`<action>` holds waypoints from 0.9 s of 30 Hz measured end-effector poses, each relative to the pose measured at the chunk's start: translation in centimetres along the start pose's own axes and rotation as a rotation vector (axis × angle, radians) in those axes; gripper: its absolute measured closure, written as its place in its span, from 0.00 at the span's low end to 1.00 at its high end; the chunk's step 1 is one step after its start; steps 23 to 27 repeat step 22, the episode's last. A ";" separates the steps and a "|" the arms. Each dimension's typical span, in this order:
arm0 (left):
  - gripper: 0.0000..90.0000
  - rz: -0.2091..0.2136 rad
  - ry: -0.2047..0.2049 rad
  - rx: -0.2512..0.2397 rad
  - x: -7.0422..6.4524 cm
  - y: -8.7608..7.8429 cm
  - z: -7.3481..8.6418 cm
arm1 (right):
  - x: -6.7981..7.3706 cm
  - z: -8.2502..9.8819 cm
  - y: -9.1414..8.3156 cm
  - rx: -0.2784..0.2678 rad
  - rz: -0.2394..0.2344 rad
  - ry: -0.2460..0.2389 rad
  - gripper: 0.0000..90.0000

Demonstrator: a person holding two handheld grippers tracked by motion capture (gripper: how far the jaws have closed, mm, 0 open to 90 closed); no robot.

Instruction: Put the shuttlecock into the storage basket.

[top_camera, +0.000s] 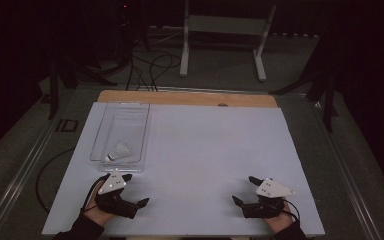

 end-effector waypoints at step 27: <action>0.00 -0.026 -0.008 -0.022 -0.1 0.2 0.5 | 0.0 0.2 0.3 0.020 -0.005 -0.006 0.14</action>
Point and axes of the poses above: each handheld gripper's, and its own axes: y roughly forward along the jaws, z roughly out of its underside, x roughly to its left, the point moved 6 cm from there along y, roughly forward along the jaws, and after that the axes turned 2 degrees about y, right-handed, at the moved point
